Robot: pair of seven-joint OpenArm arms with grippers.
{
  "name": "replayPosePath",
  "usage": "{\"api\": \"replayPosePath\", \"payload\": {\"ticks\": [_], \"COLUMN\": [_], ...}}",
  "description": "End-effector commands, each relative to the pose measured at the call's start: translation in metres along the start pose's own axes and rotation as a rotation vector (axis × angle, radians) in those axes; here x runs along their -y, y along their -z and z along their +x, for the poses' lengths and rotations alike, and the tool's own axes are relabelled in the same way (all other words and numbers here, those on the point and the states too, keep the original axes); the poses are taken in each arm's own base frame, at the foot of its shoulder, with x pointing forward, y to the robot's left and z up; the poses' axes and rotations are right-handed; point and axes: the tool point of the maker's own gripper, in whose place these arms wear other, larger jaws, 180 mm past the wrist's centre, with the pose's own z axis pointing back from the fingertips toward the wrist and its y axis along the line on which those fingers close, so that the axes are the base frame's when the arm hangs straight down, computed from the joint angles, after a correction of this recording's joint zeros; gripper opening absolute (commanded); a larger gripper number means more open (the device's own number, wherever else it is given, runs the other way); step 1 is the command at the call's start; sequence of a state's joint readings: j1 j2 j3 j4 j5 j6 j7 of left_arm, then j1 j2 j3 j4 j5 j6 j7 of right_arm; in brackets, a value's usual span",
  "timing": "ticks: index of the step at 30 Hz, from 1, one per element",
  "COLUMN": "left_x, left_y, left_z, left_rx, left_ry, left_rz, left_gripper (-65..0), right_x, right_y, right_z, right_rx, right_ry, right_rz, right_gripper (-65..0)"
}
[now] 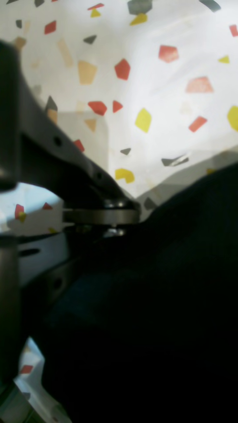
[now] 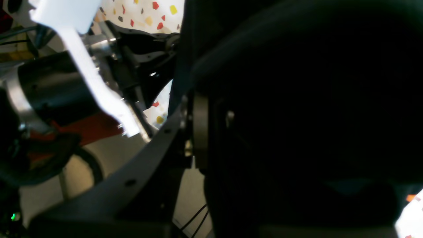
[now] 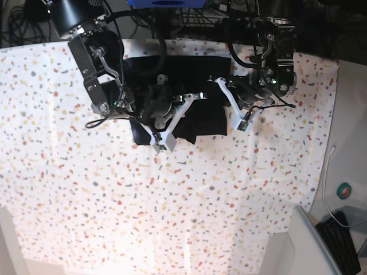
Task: Layout the t-shirt on the table in an organized manner, then fold the t-shirt properly
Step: 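Grasp both strip ends and fold them toward each other at the center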
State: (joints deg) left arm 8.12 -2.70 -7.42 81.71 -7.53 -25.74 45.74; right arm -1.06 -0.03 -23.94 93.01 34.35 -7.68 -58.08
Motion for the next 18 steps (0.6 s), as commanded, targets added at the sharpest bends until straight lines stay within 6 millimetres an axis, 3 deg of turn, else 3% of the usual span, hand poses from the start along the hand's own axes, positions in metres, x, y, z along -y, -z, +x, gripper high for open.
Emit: {"api": "replayPosePath", "payload": {"ticks": [1, 9, 11, 15, 18], "left_x": [-0.002, -0.010, -0.016, -0.045, -0.083], "left_y": [-0.003, -0.007, -0.009, -0.031, -0.065], "left_z": [0.012, 0.013, 0.004, -0.002, -0.020], "left_rx": [0.036, 0.037, 0.022, 0.041, 0.035], "left_ry": [0.009, 0.012, 0.012, -0.009, -0.044], "left_rz": [0.002, 0.019, 0.026, 0.103, 0.212], "left_gripper": [-65.0, -65.0, -65.0, -65.0, -65.0], "right_x": [-0.014, -0.014, -0.013, -0.012, -0.012], "right_y": [-0.001, 0.001, 0.002, 0.002, 0.001], "right_z": [0.014, 0.012, 0.012, 0.012, 0.012], "right_rx": [0.036, 0.029, 0.026, 0.026, 0.027], "right_ry": [-0.006, 0.000, 0.001, 0.004, 0.006], "right_rz": [0.040, 0.041, 0.040, 0.039, 0.038], "right_gripper": [-65.0, -65.0, -65.0, -65.0, -65.0]}}
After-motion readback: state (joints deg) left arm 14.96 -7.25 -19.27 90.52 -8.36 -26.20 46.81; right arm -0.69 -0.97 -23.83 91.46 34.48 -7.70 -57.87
